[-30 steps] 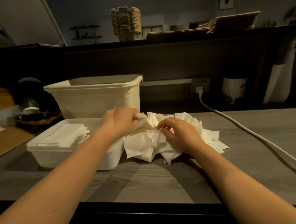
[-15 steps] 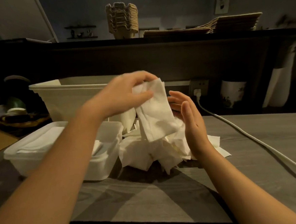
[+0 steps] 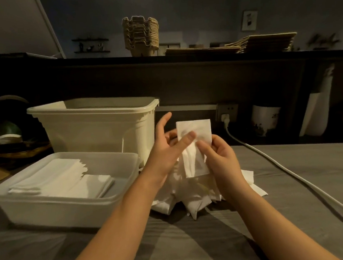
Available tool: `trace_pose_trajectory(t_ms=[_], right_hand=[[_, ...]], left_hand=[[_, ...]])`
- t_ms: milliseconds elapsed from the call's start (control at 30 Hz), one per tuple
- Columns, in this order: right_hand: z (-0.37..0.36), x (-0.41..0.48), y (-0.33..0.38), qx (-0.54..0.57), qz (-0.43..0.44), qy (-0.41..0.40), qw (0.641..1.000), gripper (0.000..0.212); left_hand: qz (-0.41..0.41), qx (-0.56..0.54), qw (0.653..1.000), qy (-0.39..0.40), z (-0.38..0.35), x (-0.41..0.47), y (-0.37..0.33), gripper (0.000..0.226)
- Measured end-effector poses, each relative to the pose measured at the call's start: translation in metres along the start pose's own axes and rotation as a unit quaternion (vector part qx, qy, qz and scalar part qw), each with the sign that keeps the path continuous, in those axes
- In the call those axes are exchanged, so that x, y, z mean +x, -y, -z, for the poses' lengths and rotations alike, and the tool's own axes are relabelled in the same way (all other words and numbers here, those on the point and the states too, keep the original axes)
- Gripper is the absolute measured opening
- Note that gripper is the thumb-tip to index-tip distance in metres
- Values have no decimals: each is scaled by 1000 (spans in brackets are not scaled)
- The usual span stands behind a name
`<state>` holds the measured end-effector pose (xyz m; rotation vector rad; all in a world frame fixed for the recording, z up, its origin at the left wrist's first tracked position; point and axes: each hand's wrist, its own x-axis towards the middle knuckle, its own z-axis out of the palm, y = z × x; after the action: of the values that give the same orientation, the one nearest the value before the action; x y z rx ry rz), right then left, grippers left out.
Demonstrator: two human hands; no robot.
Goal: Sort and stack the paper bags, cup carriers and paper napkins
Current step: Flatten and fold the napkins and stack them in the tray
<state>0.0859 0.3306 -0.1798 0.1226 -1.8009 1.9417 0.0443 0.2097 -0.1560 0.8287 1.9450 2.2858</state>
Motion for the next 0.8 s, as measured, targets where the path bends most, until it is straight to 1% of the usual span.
trace_pose_trajectory(t_ms=[33,67,167,200,233,333,433,533,633,733,800], right_hand=[[0,0,0,17,1,2,1000,14],[-1,-1,1,20,3,9,1000,15],[-6,-3,-1,7,2,38,999,15],[-7,-4,-1,1,-1,43,999,15],[-7,-4,-2,-7,-4,45,999,14],[-5,-6,-1,3,-36,67,997,19],[-5,-10,-1,31,-82,131,988,23],[-8,-13,-2,13,-100,186,977,20],[-7,-14,-2,-9,-106,195,975,20],[-6,-15,-1,-16,-117,203,972,22],[-5,-15,0,-22,-125,221,967,24]], left_hand=[[25,-20,999,17,-1,-2,1,83],[45,-21,999,22,-3,-4,3,81],[113,-16,993,11,-4,-8,4,43],[144,-27,989,9,-3,-7,5,36],[167,-36,985,9,-1,-6,6,34],[194,-70,978,20,4,-4,6,35],[176,-154,971,36,7,-2,4,40],[166,-203,963,57,9,-2,4,49],[174,-221,956,79,13,-2,6,51],[185,-229,950,103,15,-2,6,48],[199,-239,943,122,16,-3,6,45]])
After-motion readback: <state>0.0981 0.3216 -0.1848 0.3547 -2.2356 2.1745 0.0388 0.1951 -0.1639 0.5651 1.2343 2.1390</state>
